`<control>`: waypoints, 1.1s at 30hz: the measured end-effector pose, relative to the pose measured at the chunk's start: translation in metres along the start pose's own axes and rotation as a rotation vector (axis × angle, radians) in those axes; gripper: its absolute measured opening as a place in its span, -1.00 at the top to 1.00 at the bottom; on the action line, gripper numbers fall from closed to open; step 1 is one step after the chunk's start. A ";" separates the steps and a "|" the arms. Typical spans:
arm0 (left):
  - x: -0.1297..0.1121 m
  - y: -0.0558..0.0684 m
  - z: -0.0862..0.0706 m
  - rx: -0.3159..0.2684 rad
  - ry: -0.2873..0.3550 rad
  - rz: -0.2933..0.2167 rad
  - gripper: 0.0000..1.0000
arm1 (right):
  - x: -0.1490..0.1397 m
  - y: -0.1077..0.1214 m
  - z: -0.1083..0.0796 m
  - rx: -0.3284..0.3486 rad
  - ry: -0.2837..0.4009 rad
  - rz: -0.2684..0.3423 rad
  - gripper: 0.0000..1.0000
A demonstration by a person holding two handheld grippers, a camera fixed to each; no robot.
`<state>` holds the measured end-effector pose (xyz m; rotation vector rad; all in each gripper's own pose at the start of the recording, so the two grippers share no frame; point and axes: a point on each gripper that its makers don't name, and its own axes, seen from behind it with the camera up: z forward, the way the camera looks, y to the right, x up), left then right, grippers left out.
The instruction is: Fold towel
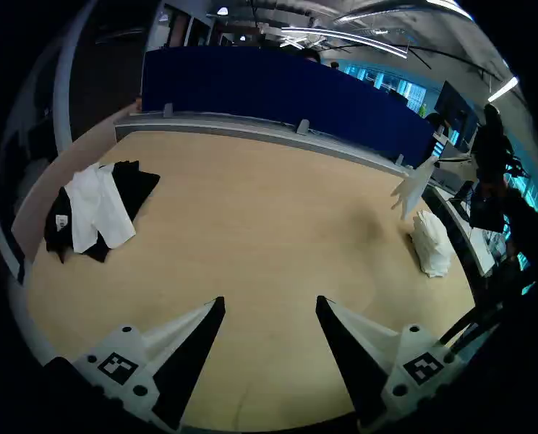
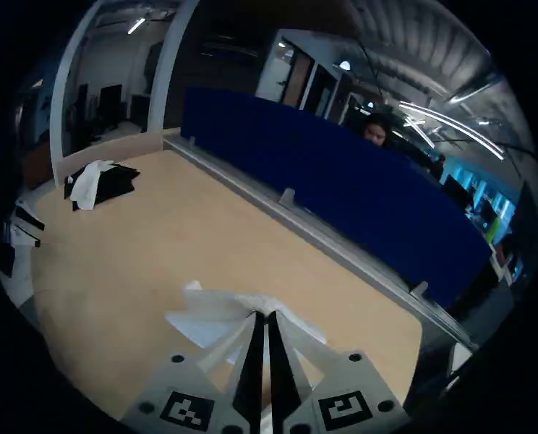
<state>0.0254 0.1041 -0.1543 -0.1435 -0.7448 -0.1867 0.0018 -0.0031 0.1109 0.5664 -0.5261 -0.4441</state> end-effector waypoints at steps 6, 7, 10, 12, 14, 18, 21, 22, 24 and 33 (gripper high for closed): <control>0.000 0.014 0.005 -0.002 -0.009 -0.002 -0.87 | -0.012 0.050 -0.007 -0.038 -0.019 0.007 0.93; 0.001 0.016 0.006 -0.003 -0.010 -0.003 -0.87 | -0.014 0.056 -0.007 -0.042 -0.021 0.009 0.93; 0.002 0.022 0.009 -0.004 -0.012 -0.004 -0.87 | -0.019 0.074 -0.007 -0.051 -0.027 0.018 0.93; 0.003 0.026 0.010 -0.004 -0.014 -0.001 -0.87 | -0.022 0.083 -0.006 -0.054 -0.029 0.027 0.93; 0.003 0.030 0.011 -0.004 -0.015 0.004 -0.87 | -0.026 0.090 -0.006 -0.054 -0.032 0.035 0.93; 0.004 0.035 0.013 -0.002 -0.017 0.014 -0.87 | -0.035 0.097 -0.007 -0.061 -0.045 0.036 0.93; 0.004 0.038 0.014 -0.005 -0.019 0.017 -0.87 | -0.043 0.101 -0.012 -0.067 -0.057 0.033 0.93; 0.004 0.039 0.015 -0.006 -0.020 0.017 -0.87 | -0.046 0.102 -0.014 -0.069 -0.061 0.033 0.93; 0.005 0.041 0.016 -0.008 -0.022 0.019 -0.87 | -0.052 0.104 -0.019 -0.074 -0.066 0.038 0.93; 0.006 0.051 0.020 -0.028 -0.029 0.038 -0.87 | -0.083 0.111 -0.050 -0.101 -0.086 0.079 0.93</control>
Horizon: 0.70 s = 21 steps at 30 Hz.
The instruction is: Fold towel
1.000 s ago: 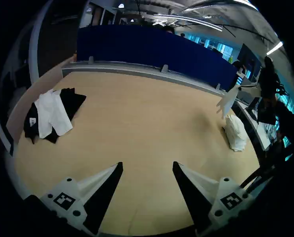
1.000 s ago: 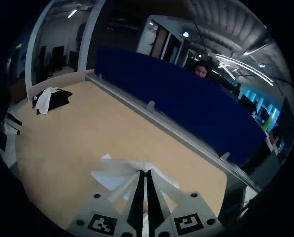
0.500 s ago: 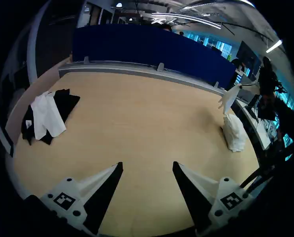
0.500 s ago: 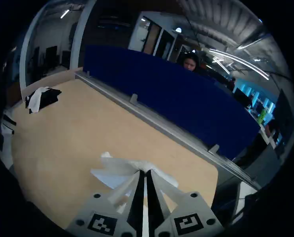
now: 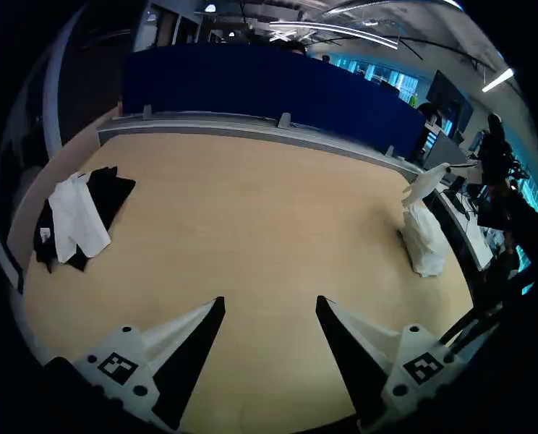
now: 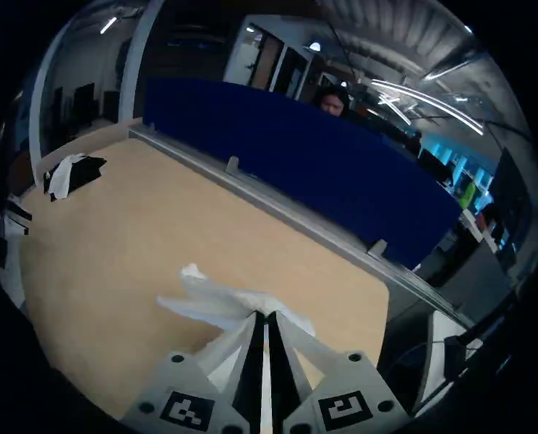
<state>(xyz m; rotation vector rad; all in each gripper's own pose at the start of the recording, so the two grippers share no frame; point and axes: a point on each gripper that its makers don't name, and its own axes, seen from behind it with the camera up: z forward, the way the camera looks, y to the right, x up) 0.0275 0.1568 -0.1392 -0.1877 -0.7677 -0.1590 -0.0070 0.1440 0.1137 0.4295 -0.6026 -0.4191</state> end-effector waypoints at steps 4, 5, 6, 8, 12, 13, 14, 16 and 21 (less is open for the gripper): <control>-0.001 0.003 0.001 -0.008 -0.004 0.011 -0.87 | -0.026 0.002 -0.011 -0.009 -0.025 0.028 0.93; -0.001 0.004 0.001 -0.010 -0.004 0.013 -0.87 | -0.034 0.003 -0.013 -0.011 -0.034 0.036 0.93; -0.001 0.005 0.001 -0.011 -0.005 0.015 -0.87 | -0.042 0.003 -0.015 -0.013 -0.043 0.043 0.93; -0.001 0.006 0.001 -0.014 -0.006 0.019 -0.87 | -0.059 0.002 -0.018 -0.019 -0.065 0.057 0.93; -0.003 0.007 0.001 -0.016 -0.010 0.023 -0.87 | -0.091 -0.004 -0.024 -0.024 -0.101 0.084 0.93; -0.004 0.007 0.001 -0.017 -0.012 0.023 -0.87 | -0.098 -0.005 -0.025 -0.025 -0.110 0.090 0.93; -0.005 0.008 0.001 -0.017 -0.013 0.024 -0.87 | -0.105 -0.007 -0.026 -0.027 -0.120 0.097 0.93; -0.006 0.008 0.000 -0.018 -0.014 0.024 -0.87 | -0.118 -0.011 -0.028 -0.029 -0.134 0.109 0.93; -0.007 0.009 -0.003 -0.018 -0.015 0.025 -0.87 | -0.145 -0.018 -0.031 -0.040 -0.166 0.143 0.93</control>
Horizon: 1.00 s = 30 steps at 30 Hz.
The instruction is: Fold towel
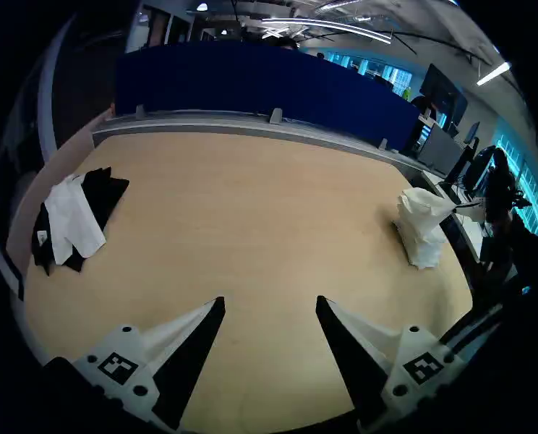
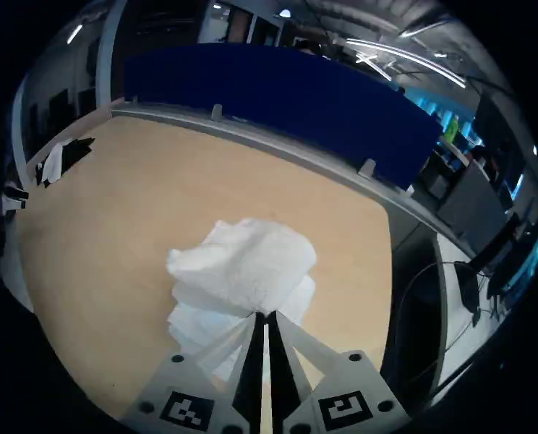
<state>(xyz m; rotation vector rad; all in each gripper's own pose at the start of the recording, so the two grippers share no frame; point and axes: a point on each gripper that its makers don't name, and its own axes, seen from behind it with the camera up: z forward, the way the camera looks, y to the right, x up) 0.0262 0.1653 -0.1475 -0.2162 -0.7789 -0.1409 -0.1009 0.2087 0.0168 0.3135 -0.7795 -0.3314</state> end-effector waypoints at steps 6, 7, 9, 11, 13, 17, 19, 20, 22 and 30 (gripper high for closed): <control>-0.001 0.000 -0.003 0.002 0.000 0.003 -0.87 | -0.029 0.004 0.005 -0.026 -0.039 0.058 0.93; -0.001 0.000 -0.003 0.003 0.000 0.003 -0.87 | -0.034 0.004 0.006 -0.027 -0.044 0.070 0.93; -0.002 0.000 -0.003 0.004 -0.001 0.002 -0.87 | -0.043 0.003 0.010 -0.031 -0.055 0.092 0.93; -0.003 0.000 -0.003 0.005 -0.002 0.002 -0.87 | -0.052 0.002 0.015 -0.036 -0.067 0.112 0.93; -0.004 0.000 -0.003 0.006 -0.003 0.003 -0.87 | -0.060 -0.001 0.020 -0.038 -0.079 0.129 0.93; -0.005 0.001 -0.005 0.007 -0.003 0.006 -0.87 | -0.076 -0.004 0.030 -0.050 -0.100 0.159 0.93; -0.005 0.001 -0.005 0.008 -0.003 0.007 -0.87 | -0.081 -0.004 0.034 -0.058 -0.109 0.172 0.93; -0.005 0.001 -0.006 0.008 -0.003 0.008 -0.87 | -0.084 -0.004 0.036 -0.062 -0.114 0.179 0.93; -0.006 0.001 -0.006 0.010 -0.004 0.009 -0.87 | -0.088 -0.003 0.040 -0.072 -0.123 0.192 0.93; -0.008 0.001 -0.006 0.012 -0.007 0.011 -0.87 | -0.093 0.000 0.045 -0.097 -0.129 0.227 0.93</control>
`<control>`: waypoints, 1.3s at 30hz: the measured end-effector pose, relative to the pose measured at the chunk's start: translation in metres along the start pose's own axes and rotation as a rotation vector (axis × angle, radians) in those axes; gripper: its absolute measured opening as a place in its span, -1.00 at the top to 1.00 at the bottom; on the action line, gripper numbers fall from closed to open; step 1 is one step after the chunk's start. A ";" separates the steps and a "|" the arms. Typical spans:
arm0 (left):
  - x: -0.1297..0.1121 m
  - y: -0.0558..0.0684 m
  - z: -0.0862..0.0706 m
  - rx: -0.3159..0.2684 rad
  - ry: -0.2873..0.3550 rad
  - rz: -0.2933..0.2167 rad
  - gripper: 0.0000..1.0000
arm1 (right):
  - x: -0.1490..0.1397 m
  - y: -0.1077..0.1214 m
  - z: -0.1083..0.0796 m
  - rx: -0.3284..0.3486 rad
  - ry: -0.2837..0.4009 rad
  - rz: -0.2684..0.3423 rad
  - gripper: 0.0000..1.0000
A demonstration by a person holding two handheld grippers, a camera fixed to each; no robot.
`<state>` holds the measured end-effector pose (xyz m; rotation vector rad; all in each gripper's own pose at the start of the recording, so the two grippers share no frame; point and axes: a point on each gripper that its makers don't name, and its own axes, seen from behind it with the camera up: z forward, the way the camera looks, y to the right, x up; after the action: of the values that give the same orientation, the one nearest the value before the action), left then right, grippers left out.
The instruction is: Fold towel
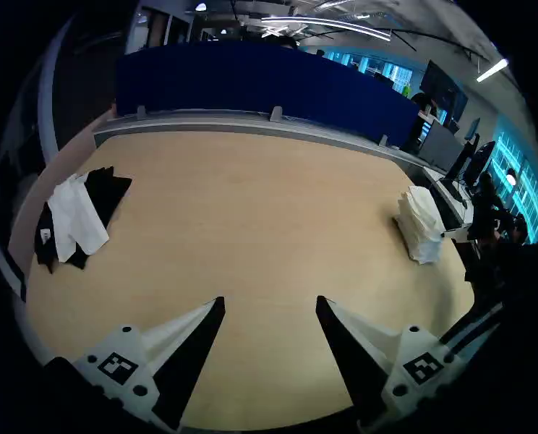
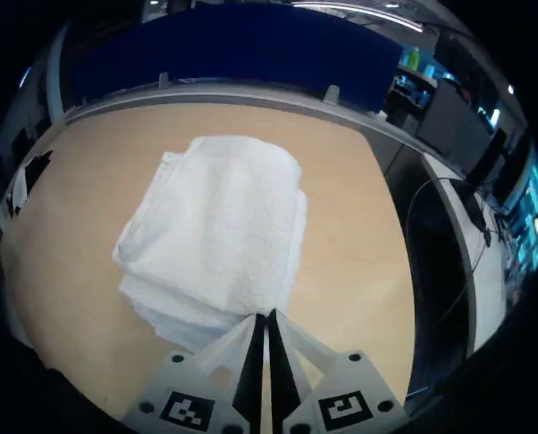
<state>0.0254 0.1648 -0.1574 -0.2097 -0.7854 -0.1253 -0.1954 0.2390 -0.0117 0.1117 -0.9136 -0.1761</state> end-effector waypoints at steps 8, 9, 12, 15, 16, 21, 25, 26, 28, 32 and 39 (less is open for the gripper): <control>-0.001 0.002 0.003 -0.010 -0.003 0.003 -0.87 | 0.006 -0.003 -0.009 -0.005 0.037 -0.016 0.87; -0.001 0.003 0.003 -0.012 -0.003 0.005 -0.87 | 0.006 -0.003 -0.010 -0.009 0.039 -0.015 0.84; 0.000 0.004 0.003 -0.018 -0.001 0.012 -0.87 | 0.004 0.000 -0.013 -0.021 0.041 -0.012 0.75; 0.000 0.004 0.002 -0.020 0.000 0.016 -0.87 | 0.000 0.004 -0.017 -0.038 0.037 -0.009 0.62; 0.001 0.004 0.001 -0.021 0.000 0.015 -0.87 | -0.002 0.004 -0.018 -0.041 0.036 -0.007 0.54; 0.000 0.001 0.001 -0.023 -0.001 0.007 -0.87 | -0.002 0.003 -0.026 -0.047 0.058 0.008 -0.32; 0.001 0.000 0.000 -0.025 0.001 0.006 -0.87 | 0.005 0.000 -0.030 -0.043 0.084 0.023 -0.71; 0.001 0.000 -0.001 -0.025 0.002 0.006 -0.87 | 0.007 0.000 -0.031 -0.042 0.089 0.025 -0.80; 0.002 0.000 -0.002 -0.026 0.004 0.009 -0.87 | 0.013 -0.003 -0.031 -0.037 0.100 0.027 -0.88; 0.003 0.000 -0.005 -0.026 0.005 0.010 -0.87 | 0.028 -0.009 -0.032 -0.028 0.125 0.025 -1.00; 0.002 -0.006 -0.008 -0.019 0.008 -0.002 -0.87 | 0.053 -0.021 -0.024 -0.018 0.156 0.030 -1.00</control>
<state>0.0313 0.1574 -0.1609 -0.2260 -0.7763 -0.1352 -0.1470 0.2085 0.0118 0.0935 -0.7579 -0.1461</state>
